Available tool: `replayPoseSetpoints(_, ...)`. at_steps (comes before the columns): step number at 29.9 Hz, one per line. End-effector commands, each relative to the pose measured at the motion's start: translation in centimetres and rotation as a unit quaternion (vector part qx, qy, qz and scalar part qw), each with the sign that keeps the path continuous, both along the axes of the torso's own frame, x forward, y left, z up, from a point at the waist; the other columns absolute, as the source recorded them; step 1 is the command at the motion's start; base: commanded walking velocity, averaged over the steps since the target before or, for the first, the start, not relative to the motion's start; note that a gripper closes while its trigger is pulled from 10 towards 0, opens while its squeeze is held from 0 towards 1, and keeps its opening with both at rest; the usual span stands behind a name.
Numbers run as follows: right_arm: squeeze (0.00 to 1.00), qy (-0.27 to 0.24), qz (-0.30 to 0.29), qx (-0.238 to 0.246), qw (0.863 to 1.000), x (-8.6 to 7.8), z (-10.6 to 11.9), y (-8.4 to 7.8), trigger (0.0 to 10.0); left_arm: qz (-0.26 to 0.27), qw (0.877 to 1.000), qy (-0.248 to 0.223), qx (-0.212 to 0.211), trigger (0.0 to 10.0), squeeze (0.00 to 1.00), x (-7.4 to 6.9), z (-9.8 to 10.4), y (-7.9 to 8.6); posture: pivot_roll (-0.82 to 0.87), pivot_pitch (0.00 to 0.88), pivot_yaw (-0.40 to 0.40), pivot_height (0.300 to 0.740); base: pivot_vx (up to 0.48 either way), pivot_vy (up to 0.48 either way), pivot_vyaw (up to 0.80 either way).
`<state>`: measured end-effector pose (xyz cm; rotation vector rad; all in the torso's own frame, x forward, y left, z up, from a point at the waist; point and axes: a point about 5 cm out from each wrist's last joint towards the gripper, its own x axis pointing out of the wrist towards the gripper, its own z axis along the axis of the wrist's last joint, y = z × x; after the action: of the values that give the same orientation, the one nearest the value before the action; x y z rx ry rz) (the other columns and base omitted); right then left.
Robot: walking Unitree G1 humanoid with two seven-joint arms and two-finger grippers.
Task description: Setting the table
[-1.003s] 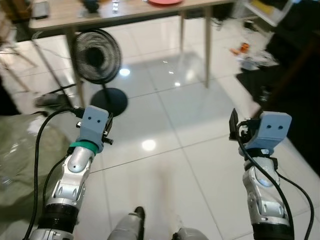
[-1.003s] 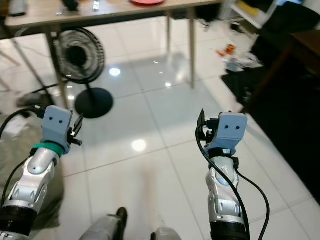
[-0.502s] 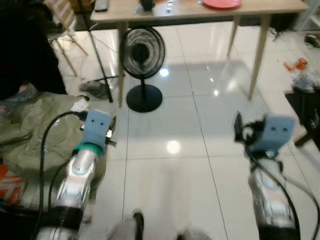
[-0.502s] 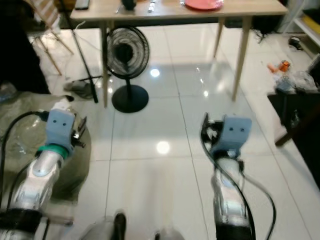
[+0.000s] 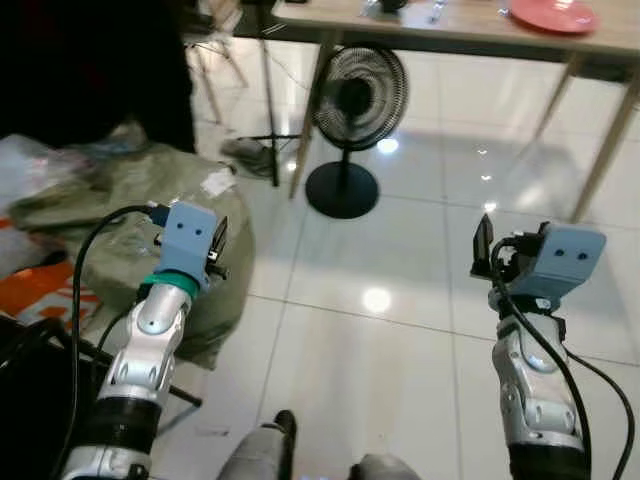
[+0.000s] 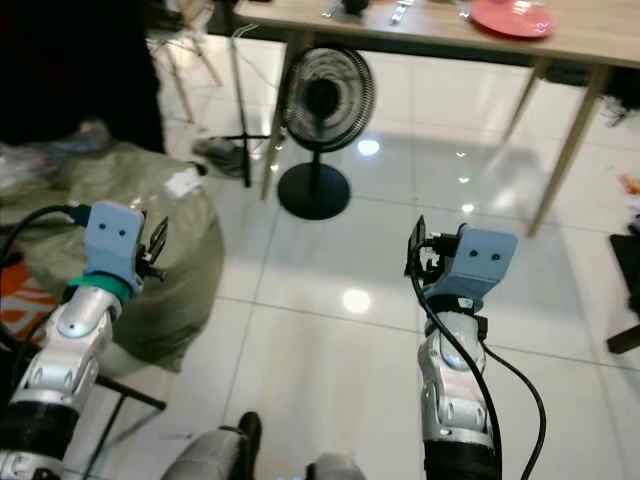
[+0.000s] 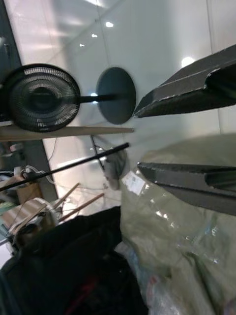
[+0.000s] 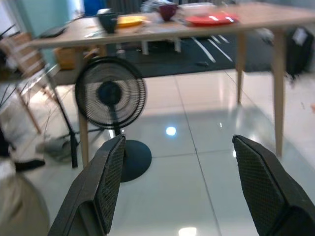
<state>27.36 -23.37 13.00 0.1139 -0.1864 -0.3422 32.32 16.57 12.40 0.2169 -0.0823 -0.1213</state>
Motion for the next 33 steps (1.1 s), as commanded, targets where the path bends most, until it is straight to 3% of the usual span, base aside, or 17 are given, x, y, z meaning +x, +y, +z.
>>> replayPoseSetpoints(1, 0.00, -0.004, -0.014, 0.022, 1.000, -0.1, 0.1, -0.5, 10.0, 0.006, 1.000, -0.004, -0.004, 10.0, 0.00, 0.5, 0.4, -0.1, -0.02, 0.000, 0.067, 0.740, 0.458, 0.000, 0.00)
replayPoseSetpoints(27, 0.00, -0.009, -0.011, 0.010, 1.000, -0.2, 0.5, -0.4, 10.0, -0.027, 0.999, -0.017, 0.001, 10.0, 0.00, 1.3, 1.0, -1.9, -0.03, 0.000, 0.074, 0.740, 0.465, 0.000, 0.00)
replayPoseSetpoints(33, 0.00, -0.004, -0.016, 0.016, 1.000, -0.4, 0.3, -0.7, 10.0, -0.039, 0.999, -0.019, 0.003, 10.0, 0.00, 1.1, 0.9, -2.4, -0.03, 0.000, 0.074, 0.740, 0.469, 0.000, -0.80)
